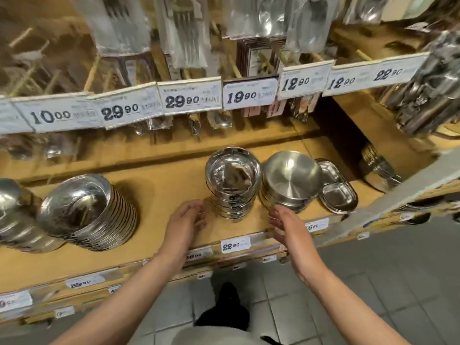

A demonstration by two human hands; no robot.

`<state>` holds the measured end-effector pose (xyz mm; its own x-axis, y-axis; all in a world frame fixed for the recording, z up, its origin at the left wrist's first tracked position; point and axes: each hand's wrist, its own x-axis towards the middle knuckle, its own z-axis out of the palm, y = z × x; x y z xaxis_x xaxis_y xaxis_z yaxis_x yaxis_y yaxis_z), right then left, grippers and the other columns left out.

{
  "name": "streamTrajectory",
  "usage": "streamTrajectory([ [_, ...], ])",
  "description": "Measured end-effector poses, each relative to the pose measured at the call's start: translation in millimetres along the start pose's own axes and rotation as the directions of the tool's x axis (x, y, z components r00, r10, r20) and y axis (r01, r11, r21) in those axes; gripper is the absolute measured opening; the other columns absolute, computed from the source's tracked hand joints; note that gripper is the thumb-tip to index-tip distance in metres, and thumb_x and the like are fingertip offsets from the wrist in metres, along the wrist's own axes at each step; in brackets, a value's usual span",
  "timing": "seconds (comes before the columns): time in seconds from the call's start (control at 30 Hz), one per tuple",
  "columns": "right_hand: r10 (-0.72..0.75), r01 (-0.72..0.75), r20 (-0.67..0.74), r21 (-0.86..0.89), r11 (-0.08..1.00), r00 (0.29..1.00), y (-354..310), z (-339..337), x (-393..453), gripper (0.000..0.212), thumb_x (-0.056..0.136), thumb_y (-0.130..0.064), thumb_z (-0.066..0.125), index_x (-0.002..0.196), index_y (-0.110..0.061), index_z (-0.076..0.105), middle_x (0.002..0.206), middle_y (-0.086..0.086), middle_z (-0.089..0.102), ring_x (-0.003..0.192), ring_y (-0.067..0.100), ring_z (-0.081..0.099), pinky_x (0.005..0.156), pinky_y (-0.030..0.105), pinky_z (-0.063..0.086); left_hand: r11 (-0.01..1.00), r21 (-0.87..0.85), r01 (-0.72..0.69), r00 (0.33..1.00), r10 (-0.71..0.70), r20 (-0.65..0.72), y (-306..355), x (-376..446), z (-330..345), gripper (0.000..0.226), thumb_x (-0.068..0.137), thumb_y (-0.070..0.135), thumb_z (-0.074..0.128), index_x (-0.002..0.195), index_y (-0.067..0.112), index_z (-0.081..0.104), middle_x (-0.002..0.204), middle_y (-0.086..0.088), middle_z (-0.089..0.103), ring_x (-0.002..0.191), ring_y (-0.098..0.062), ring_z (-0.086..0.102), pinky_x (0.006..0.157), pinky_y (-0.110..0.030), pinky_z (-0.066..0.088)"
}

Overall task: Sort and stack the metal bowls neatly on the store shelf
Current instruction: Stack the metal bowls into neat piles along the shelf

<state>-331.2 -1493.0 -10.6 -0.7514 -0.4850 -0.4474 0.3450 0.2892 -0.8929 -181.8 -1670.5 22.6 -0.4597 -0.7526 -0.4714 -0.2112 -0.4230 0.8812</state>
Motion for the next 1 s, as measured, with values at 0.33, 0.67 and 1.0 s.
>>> streamTrajectory([
  [0.33, 0.039, -0.036, 0.182, -0.021, 0.999, 0.983, -9, -34, 31, 0.031, 0.106, -0.04, 0.044, 0.1, -0.049, 0.073, 0.105, -0.028, 0.074, 0.101, -0.009, 0.068, 0.099, 0.036, 0.054, 1.0, 0.019, -0.025, 0.989, 0.027, -0.143, -4, -2, 34, 0.029, 0.103, 0.007, 0.041, 0.099, 0.015, 0.069, 0.087, 0.003, 0.075, 0.075, -0.004, 0.069, 0.079, -0.033, 0.051],
  [0.67, 0.043, -0.018, 0.25, -0.102, 0.995, 0.967, 2, -125, 31, 0.023, 0.107, -0.025, 0.045, 0.112, -0.029, 0.067, 0.116, -0.004, 0.073, 0.11, 0.009, 0.068, 0.088, 0.028, 0.056, 0.994, -0.105, 0.024, 0.974, -0.047, -0.22, -57, -64, 102, 0.028, 0.103, 0.007, 0.042, 0.102, 0.013, 0.07, 0.078, -0.002, 0.067, 0.074, -0.013, 0.064, 0.067, -0.024, 0.054],
  [1.0, -0.011, 0.022, 0.196, -0.054, 0.998, 0.981, -18, -144, 54, 0.038, 0.108, -0.034, 0.042, 0.145, -0.03, 0.046, 0.143, 0.001, 0.055, 0.124, 0.012, 0.057, 0.109, 0.043, 0.049, 0.994, -0.084, 0.067, 0.993, -0.075, -0.096, -50, -47, 178, 0.029, 0.108, 0.023, 0.045, 0.133, 0.017, 0.059, 0.124, -0.004, 0.062, 0.115, -0.019, 0.06, 0.086, -0.034, 0.055],
])
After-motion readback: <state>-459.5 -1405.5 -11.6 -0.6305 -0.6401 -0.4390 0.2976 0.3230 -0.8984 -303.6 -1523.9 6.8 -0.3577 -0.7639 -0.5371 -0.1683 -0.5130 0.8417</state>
